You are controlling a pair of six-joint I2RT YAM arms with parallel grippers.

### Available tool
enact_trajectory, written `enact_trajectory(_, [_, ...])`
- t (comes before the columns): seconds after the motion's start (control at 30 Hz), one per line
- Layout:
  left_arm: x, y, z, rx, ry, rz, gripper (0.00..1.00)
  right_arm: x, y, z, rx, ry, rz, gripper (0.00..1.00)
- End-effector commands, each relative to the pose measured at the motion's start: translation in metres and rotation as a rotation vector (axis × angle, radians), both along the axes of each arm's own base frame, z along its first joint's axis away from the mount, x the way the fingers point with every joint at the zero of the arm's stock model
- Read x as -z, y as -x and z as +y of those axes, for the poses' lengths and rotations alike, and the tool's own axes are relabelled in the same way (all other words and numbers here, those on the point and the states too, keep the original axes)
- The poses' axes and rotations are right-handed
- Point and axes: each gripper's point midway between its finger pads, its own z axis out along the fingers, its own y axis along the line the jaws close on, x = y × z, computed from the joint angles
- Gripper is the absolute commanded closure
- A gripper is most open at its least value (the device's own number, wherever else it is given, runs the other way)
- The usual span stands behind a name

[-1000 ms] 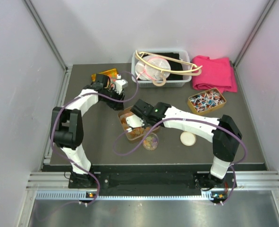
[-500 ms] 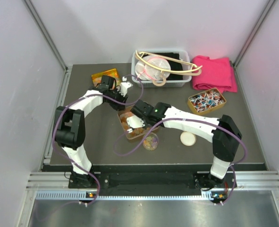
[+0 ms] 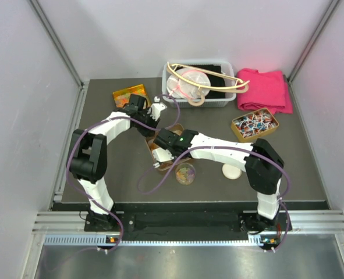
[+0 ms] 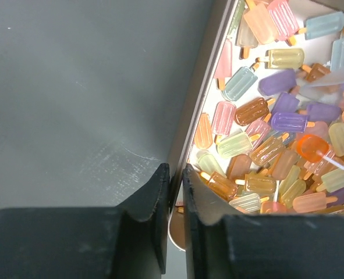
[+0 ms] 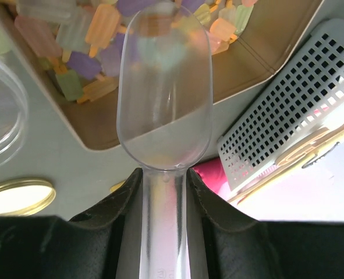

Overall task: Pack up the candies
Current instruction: Scoop the fake candies from the storage box.

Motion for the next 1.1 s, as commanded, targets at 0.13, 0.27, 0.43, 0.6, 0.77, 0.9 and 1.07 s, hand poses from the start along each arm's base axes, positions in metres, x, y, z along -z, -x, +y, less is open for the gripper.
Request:
enact_trajectory(0.13, [-0.003, -0.005, -0.005, -0.071, -0.001, -0.017, 0.98, 0.004, -0.005, 0.024, 0.005, -0.032, 0.001, 1.0])
enact_trajectory(0.27, [-0.005, -0.005, -0.005, -0.076, -0.003, -0.021, 1.0, 0.018, -0.002, 0.03, -0.006, -0.042, 0.038, 1.0])
enact_trajectory(0.43, [-0.006, -0.004, -0.006, -0.078, 0.001, -0.021, 1.0, 0.04, 0.005, 0.029, -0.047, -0.026, 0.089, 1.0])
enact_trajectory(0.6, [-0.008, -0.004, -0.007, -0.081, 0.008, -0.023, 1.0, 0.061, 0.009, 0.029, -0.067, -0.004, 0.133, 1.0])
enact_trajectory(0.77, [-0.01, -0.004, -0.008, -0.081, 0.016, -0.023, 1.0, 0.076, 0.015, 0.032, -0.106, -0.005, 0.175, 1.0])
enact_trajectory(0.9, [-0.009, -0.005, -0.008, -0.082, 0.015, -0.024, 1.0, 0.087, 0.018, 0.034, -0.143, 0.002, 0.194, 1.0])
enact_trajectory(1.07, [-0.011, -0.005, -0.009, -0.082, 0.02, -0.023, 1.0, 0.09, 0.012, 0.044, -0.131, -0.008, 0.196, 1.0])
